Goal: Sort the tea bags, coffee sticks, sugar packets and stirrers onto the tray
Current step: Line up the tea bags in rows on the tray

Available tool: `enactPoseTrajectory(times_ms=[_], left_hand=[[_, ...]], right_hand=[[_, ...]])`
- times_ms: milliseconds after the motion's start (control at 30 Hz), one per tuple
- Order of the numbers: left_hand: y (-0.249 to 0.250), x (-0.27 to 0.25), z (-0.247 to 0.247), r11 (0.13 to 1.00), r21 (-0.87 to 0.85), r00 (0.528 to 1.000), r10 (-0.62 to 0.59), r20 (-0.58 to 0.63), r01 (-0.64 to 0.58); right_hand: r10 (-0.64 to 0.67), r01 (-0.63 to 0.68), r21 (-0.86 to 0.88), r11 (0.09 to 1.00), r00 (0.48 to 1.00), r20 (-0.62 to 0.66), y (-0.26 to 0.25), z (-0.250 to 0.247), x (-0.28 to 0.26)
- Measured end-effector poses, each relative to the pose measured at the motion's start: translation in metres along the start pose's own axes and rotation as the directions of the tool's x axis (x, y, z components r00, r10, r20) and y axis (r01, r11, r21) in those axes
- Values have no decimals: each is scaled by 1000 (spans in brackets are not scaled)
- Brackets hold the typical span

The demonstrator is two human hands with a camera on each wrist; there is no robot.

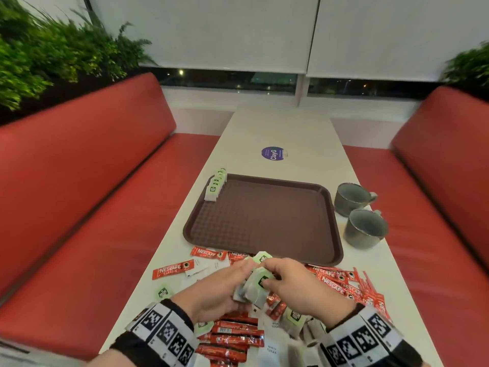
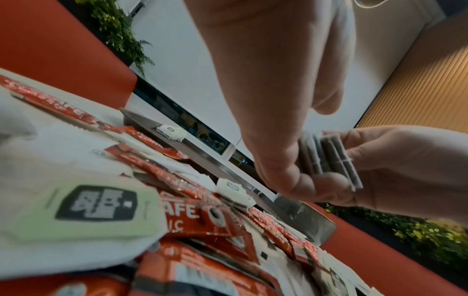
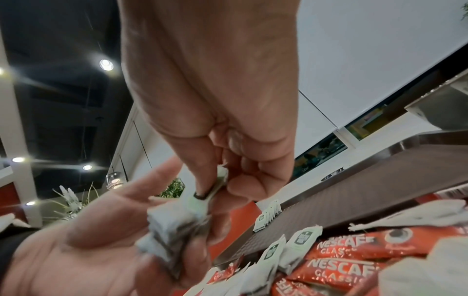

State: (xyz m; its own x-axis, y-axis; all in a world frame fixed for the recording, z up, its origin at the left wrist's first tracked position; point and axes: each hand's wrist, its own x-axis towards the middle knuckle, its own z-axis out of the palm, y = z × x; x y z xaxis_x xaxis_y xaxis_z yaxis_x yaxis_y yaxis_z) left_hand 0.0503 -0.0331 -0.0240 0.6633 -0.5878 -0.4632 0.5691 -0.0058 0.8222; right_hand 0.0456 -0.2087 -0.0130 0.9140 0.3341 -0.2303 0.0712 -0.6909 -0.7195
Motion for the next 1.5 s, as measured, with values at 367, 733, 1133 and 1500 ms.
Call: enactPoseTrajectory(times_ms=[367, 733, 1133, 1500], left_hand=[[21, 21, -36, 978, -88, 960, 165, -227, -189], [33, 31, -61, 979, -51, 931, 172, -321, -198], [49, 33, -89, 945, -246, 940, 132, -315, -216], [37, 6, -128, 938, -285, 925, 81, -372, -197]], right_hand=[[187, -123, 187, 975, 909, -372, -28, 23, 37], [388, -169, 642, 748, 896, -217, -32, 28, 57], [384, -186, 733, 654, 917, -110, -34, 17, 84], [406, -227, 609, 760, 898, -171, -58, 0, 194]])
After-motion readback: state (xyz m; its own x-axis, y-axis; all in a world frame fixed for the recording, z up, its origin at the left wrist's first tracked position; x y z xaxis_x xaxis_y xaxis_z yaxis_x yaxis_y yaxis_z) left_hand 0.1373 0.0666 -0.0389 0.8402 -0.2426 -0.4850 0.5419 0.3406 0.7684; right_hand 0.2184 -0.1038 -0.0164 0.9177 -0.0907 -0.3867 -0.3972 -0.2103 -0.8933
